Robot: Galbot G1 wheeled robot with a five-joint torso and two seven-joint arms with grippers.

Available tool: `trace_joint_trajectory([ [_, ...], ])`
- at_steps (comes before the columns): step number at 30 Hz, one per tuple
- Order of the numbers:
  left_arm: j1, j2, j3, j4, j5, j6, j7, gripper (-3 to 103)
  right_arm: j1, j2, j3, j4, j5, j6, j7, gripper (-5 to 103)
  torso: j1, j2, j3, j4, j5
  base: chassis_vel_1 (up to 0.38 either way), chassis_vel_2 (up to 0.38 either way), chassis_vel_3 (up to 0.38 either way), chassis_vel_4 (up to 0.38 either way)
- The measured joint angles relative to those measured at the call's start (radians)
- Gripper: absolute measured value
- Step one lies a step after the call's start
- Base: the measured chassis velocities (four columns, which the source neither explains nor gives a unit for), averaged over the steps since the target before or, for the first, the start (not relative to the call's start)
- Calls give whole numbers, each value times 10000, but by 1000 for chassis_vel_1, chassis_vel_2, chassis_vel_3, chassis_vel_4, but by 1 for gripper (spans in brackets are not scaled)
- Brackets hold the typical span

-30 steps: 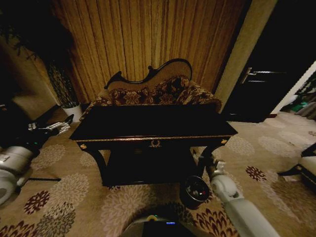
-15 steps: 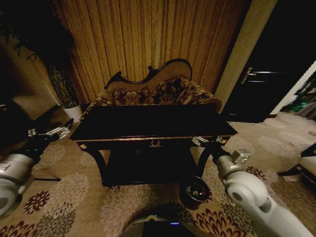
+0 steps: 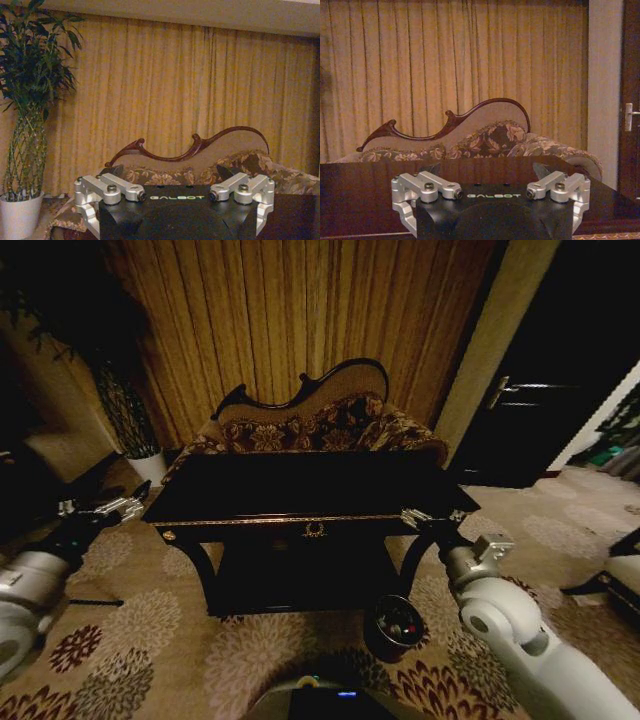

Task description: Move to the front of the table and place the trash on the table into the trash bin.

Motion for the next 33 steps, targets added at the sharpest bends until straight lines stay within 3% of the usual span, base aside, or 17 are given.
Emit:
trace_joint_trajectory([
  [33,153,50,-69,-180,-4,-55,81,100,-524,243,383,241,-67,43,11,100,-4,2,-3,3,3,170,-163,-172,168],
])
